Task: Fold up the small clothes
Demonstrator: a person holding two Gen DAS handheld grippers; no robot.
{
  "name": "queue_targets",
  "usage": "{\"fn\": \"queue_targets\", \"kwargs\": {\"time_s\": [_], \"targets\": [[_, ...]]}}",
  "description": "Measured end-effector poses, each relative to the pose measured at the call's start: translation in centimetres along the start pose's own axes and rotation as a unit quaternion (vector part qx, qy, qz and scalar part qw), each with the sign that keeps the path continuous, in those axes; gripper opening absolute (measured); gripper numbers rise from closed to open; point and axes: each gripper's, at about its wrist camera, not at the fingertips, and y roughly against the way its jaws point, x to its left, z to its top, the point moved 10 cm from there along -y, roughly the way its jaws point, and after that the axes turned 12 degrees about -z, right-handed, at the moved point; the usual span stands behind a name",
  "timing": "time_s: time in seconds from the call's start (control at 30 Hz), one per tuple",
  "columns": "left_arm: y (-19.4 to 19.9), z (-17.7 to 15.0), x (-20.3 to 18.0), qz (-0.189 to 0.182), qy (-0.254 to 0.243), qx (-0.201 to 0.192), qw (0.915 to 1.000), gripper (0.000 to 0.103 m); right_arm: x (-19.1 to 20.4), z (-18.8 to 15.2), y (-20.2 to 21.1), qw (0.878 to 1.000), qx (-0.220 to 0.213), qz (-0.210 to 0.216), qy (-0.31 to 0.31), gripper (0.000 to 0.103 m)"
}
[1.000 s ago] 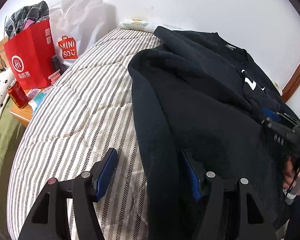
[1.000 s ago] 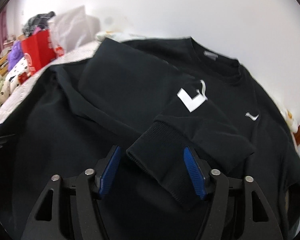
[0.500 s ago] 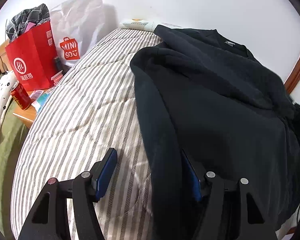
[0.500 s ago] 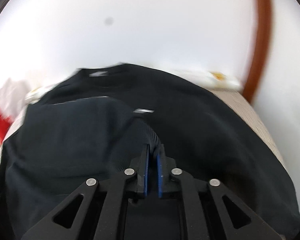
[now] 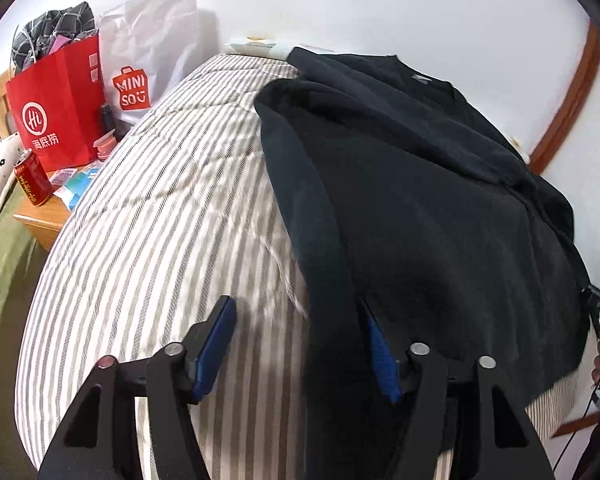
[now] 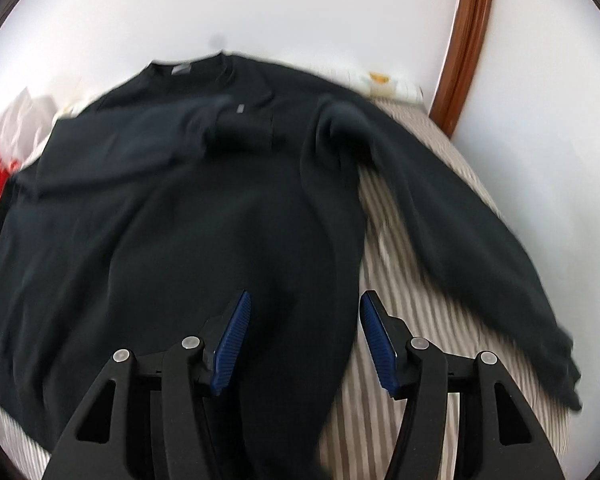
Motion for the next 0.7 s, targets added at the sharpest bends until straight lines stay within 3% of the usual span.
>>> {"fn": "queue_targets", "kwargs": {"time_s": [0.13, 0.3, 0.37, 0.43, 0.7], "targets": [[0.5, -1.7, -1.1, -0.006, -0.023, 0.0, 0.9997, 0.041, -0.4, -3.7, 1.0, 1.0, 0.015, 0.018, -0.02, 0.057], [1.1, -2.4, -1.7, -0.007, -0.027, -0.011, 0.9996, 0.014, -0.1, -5.5, 1.1, 0.998, 0.008, 0.038, -0.051, 0.051], [1.3, -2.5, -1.7, -0.008, -0.025, -0.008, 0.9996, 0.013, 0.2, -5.5, 1.4, 0.996, 0.003, 0.06, -0.065, 0.025], [1.5, -2.7, -1.6, -0.012, -0.011, -0.003, 0.9999, 0.012, -0.4, -5.2, 1.6, 0.995, -0.003, 0.061, -0.08, 0.012], [3.5, -4.5, -1.6, -0.035, 0.012, -0.005, 0.9993, 0.012, -2.0, -6.1, 4.1, 0.993, -0.009, 0.07, -0.09, 0.009]]}}
